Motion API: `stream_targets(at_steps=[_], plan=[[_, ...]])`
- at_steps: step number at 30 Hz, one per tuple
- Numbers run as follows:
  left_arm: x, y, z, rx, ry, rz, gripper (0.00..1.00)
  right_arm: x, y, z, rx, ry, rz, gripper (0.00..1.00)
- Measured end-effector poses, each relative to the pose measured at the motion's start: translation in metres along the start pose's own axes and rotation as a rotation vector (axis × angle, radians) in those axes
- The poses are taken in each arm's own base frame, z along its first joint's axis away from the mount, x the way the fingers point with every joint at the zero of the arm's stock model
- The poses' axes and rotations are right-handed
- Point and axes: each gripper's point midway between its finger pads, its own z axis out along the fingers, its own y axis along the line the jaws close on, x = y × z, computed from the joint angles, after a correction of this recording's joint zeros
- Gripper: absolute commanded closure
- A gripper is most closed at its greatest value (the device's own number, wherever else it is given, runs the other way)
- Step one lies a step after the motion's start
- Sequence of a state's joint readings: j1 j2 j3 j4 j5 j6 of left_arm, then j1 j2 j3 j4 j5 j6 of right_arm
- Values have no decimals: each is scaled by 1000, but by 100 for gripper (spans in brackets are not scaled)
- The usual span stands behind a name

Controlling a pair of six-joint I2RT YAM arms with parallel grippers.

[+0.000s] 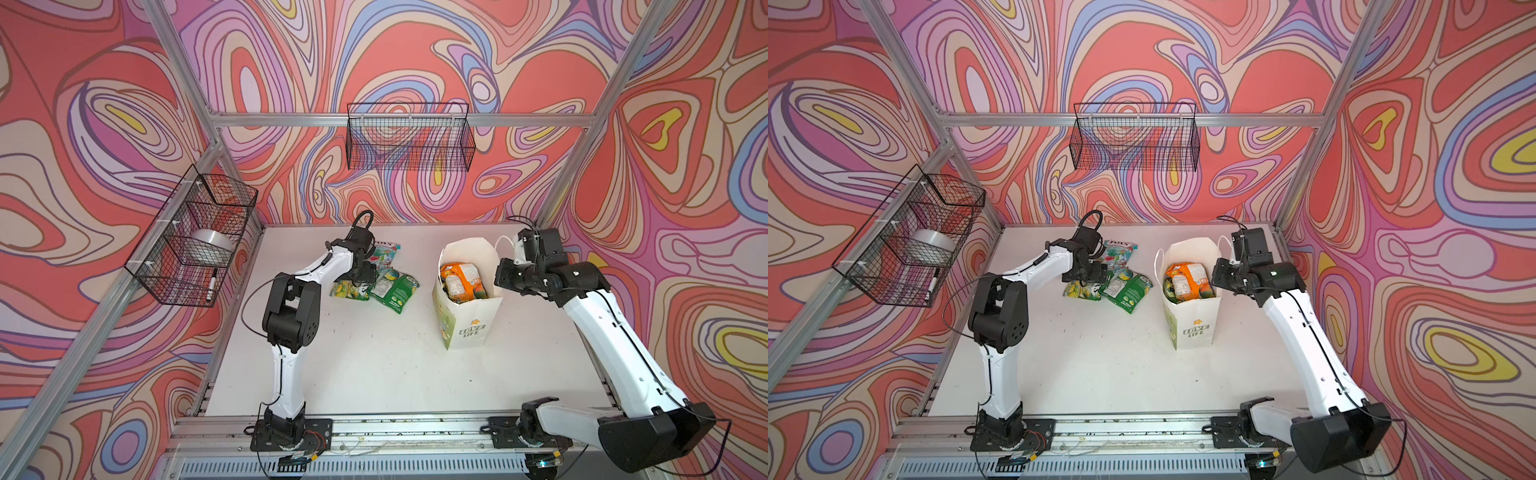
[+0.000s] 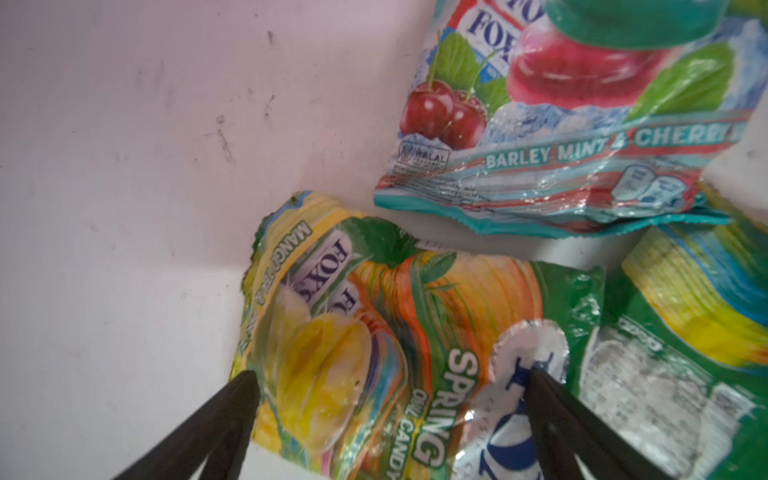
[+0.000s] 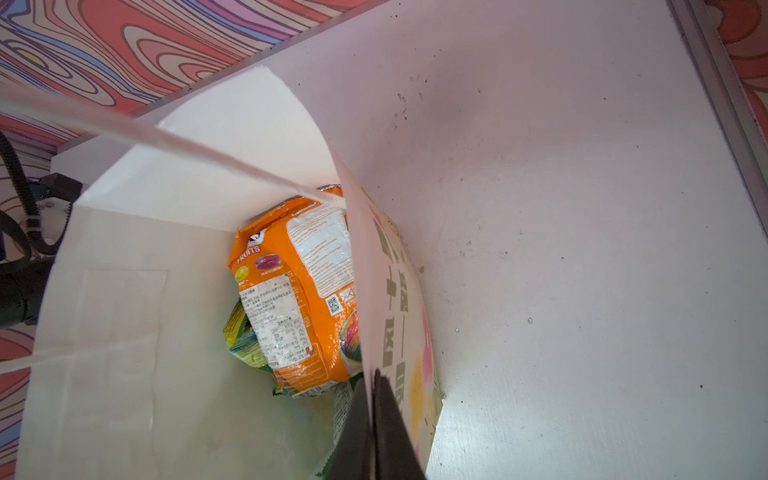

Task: Place the snacks into the paper bag
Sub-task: 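Move the left gripper to the green Spring Tea packet on the table, then close the left gripper on the green Spring Tea packet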

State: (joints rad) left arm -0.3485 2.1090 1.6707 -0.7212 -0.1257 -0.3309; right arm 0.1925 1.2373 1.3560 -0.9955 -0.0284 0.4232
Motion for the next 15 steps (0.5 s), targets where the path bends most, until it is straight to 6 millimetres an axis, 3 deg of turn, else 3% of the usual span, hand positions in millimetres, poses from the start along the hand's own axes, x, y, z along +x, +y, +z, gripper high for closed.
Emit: stream_targets(at_steps=[5, 8, 11, 15], plan=[[0, 0, 14, 22, 49, -10, 11, 0, 0, -2, -4, -3, 0, 100], [1, 3, 15, 32, 63, -35, 22, 1, 1, -2, -7, -3, 0, 100], [2, 6, 17, 34, 71, -55, 35, 1, 1, -2, -9, -4, 0, 100], [6, 9, 17, 36, 66, -85, 61, 1, 2, -2, -16, -5, 0, 100]])
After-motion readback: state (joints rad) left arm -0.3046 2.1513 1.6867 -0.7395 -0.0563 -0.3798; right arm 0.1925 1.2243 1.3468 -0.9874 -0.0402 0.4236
